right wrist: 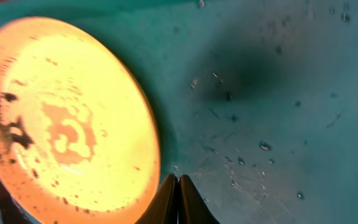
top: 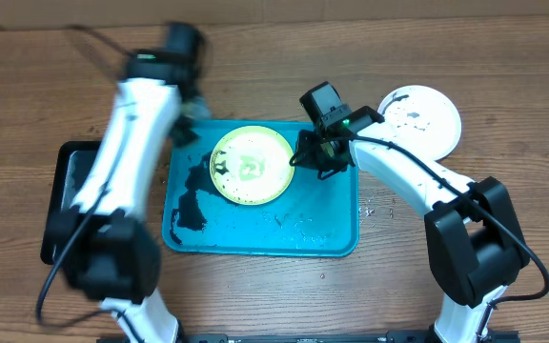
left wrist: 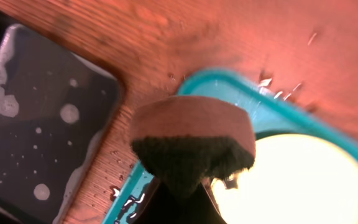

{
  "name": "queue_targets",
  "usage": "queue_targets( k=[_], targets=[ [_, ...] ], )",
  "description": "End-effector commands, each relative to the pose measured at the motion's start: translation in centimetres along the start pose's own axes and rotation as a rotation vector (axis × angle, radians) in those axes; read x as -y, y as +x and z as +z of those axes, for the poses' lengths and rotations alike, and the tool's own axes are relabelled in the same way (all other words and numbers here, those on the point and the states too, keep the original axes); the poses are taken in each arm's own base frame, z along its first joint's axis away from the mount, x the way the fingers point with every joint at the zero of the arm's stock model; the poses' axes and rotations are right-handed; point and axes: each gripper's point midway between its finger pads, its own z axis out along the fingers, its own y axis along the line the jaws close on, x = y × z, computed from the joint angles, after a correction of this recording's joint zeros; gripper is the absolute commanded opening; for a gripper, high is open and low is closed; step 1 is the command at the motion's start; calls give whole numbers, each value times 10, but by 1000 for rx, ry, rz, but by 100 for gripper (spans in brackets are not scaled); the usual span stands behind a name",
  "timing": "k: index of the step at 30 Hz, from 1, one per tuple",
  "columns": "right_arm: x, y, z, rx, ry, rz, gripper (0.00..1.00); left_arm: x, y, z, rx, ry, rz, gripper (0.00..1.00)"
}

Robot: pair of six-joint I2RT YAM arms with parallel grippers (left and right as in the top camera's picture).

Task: Clean dirty plates on tray and stack at the side
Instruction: 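Withdraw the left gripper with sponge toward the black tray, then lift the yellow-green plate's rim with the right gripper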

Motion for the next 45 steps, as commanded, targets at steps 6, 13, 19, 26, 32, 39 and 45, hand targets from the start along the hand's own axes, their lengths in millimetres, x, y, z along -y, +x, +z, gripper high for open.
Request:
queue_targets(
  k=[6,13,19,26,32,39,45],
  targets=[
    [-23,-29,-20,112,-61,-138,41,-72,-15,0,-116,102,-170,4],
    [-15,-27,10,75,-36,-138,45,-121,-3,34,-182,-4,-316,4],
    [-14,-25,15,65,-31,-137,46,-159,15,78,-201,-80,-458,4],
    [-14,-27,15,71,-33,-137,46,-190,30,109,-236,-14,-599,4],
    [-16,-28,15,77,-38,-139,48,-193,43,120,-270,14,-631,18],
    [-16,-28,15,78,-38,-139,52,-193,36,121,-240,23,-632,79],
    [-11,-29,20,79,-15,-137,52,-189,16,115,-192,62,-635,80]
  ],
)
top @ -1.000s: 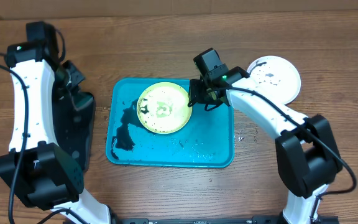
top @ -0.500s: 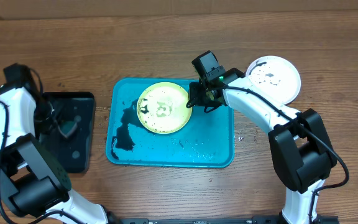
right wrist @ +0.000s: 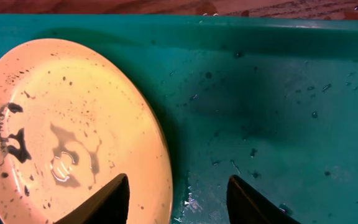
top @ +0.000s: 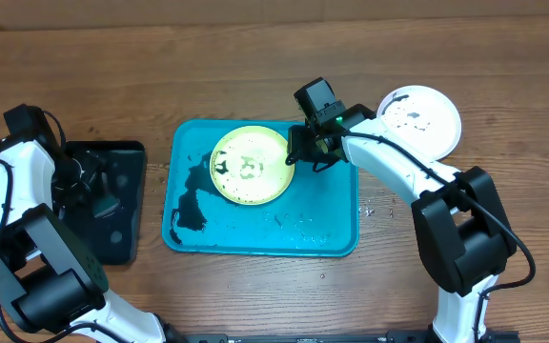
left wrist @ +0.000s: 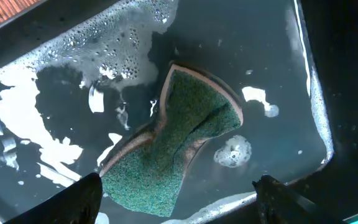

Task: Clean dirty plates on tray and stack at the side
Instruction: 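Lift the yellow-green plate's rim with the right gripper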

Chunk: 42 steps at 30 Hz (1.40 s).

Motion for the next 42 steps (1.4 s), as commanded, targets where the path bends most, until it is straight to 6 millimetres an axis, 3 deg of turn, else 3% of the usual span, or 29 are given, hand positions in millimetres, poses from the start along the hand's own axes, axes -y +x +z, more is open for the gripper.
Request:
queue_targets(
  k=[1,4,7,20,25,29,32,37,42],
  targets=[
    [2,-10,1,30,22,-7,52,16,-9,-9,14,54,5,80],
    [5,-7,12,16,30,-5,52,25,-13,-16,22,91,11,82],
    [6,-3,22,-5,24,-3,52,27,-13,-16,20,98,13,100],
    [-15,14,35,-31,6,-55,44,27,-13,-16,20,97,13,100],
    [-19,20,44,-33,23,-77,24,27,-13,-16,20,97,13,100],
    [-13,14,44,2,68,-81,5,27,-13,-16,20,97,13,100],
    [-12,14,44,1,75,-80,4,27,-13,-16,20,97,13,100],
    [-13,2,28,28,110,-87,4,27,-13,-16,20,97,13,100],
    [-24,-34,-19,135,191,-184,4,27,-13,-16,20,97,13,100]
  ],
)
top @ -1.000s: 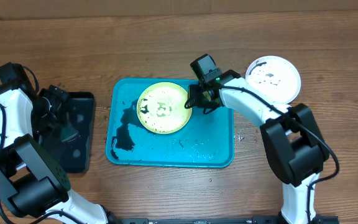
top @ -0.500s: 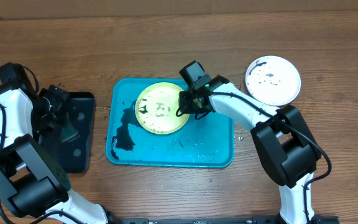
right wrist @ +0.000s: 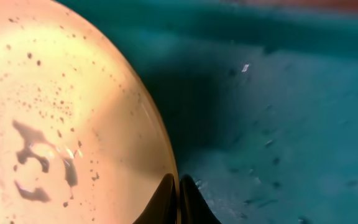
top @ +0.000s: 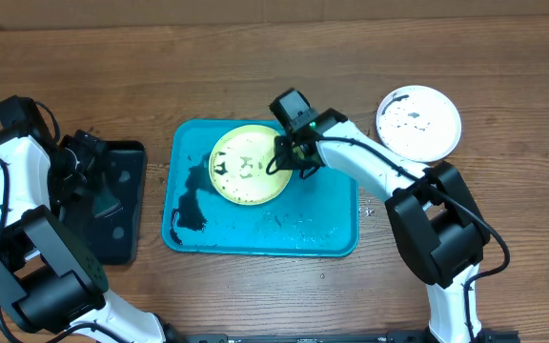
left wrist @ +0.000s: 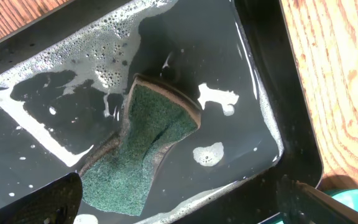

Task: Clean dirty plates on tray and stack at the side
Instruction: 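Lift the yellow-green plate's rim with the right gripper, then carry the yellow-green plate right and stack it on the white plate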

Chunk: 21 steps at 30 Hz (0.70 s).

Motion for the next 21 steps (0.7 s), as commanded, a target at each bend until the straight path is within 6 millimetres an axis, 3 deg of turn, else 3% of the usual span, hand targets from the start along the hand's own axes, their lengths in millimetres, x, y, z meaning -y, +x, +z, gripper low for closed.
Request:
queue_targets(
  k=[1,5,11,16,21],
  targets=[
    [-6,-48,-49,172,67,-110,4,7,-2,-1,2,15,9,100],
    [-13,-69,-93,271,145,-236,4,7,-2,-1,3,16,9,100],
    [-16,-89,-155,472,421,-418,4,7,-2,-1,2,16,9,100],
    [-29,-92,-194,558,708,-670,4,7,-2,-1,2,16,9,100],
    [-50,-91,-220,588,891,-856,4,7,-2,-1,2,16,9,100]
  ],
)
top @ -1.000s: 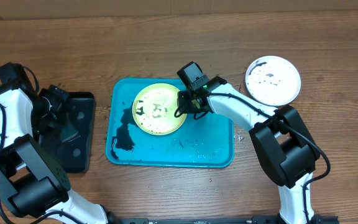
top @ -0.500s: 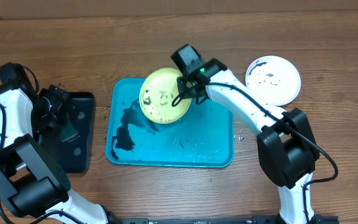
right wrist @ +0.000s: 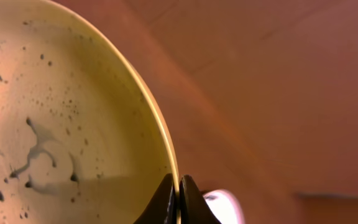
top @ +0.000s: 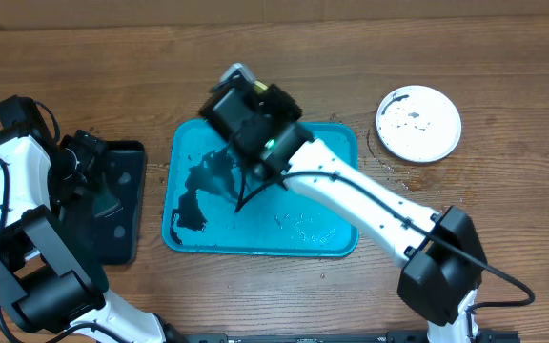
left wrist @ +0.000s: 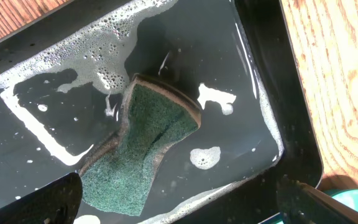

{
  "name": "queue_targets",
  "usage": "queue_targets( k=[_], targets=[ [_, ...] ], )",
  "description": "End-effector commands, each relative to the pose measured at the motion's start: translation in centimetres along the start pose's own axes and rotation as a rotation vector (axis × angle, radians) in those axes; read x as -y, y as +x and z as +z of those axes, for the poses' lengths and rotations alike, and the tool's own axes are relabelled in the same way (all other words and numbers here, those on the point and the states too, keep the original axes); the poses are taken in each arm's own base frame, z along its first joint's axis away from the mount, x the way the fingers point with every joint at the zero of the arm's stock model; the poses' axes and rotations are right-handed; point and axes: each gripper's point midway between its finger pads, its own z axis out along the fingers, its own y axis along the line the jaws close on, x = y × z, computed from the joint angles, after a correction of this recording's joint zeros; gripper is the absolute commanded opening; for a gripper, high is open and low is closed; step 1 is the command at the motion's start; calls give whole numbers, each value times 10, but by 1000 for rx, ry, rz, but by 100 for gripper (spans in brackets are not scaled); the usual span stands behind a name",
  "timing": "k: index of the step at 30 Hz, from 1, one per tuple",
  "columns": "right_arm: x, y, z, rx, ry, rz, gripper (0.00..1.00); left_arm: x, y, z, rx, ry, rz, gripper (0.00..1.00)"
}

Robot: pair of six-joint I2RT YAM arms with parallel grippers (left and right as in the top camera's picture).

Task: Clean dirty plates on tray and stack at the side
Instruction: 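Carry the yellow-green plate right and stack it on the white plate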

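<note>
My right gripper is shut on the rim of the yellow plate, which carries dark specks and smears. The plate is held up and tilted, with wood behind it. In the overhead view the raised right arm hangs over the teal tray and hides the plate. A white speckled plate lies on the table right of the tray. My left gripper stands open above the black basin, where the green sponge lies in soapy water.
The tray carries dark wet smears on its left half. The black basin sits left of the tray, close to its edge. Bare wooden table surrounds both.
The right gripper, then shut on the yellow plate's rim down on the tray, now holds the plate lifted off it and tilted, the arm raised high. The left gripper has not moved.
First my left gripper held the sponge over the tray's left corner, and the right was shut at the plate's edge. Then the sponge lay in the basin under an open left gripper, the right open beside the rim. The right then shut on the rim; now the plate is lifted.
</note>
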Motion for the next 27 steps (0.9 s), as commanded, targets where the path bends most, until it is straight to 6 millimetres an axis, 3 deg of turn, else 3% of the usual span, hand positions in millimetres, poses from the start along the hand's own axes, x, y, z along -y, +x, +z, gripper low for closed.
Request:
queue_targets(
  k=[1,6,15,27],
  targets=[
    [45,-17,-30,15,208,-208,4,7,-2,-1,3,16,9,100],
    [48,-27,-45,15,280,-360,4,7,-2,-1,3,16,9,100],
    [57,-49,-65,50,373,-401,4,7,-2,-1,2,16,9,100],
    [57,-52,-66,66,372,-365,4,7,-2,-1,2,16,9,100]
  ],
)
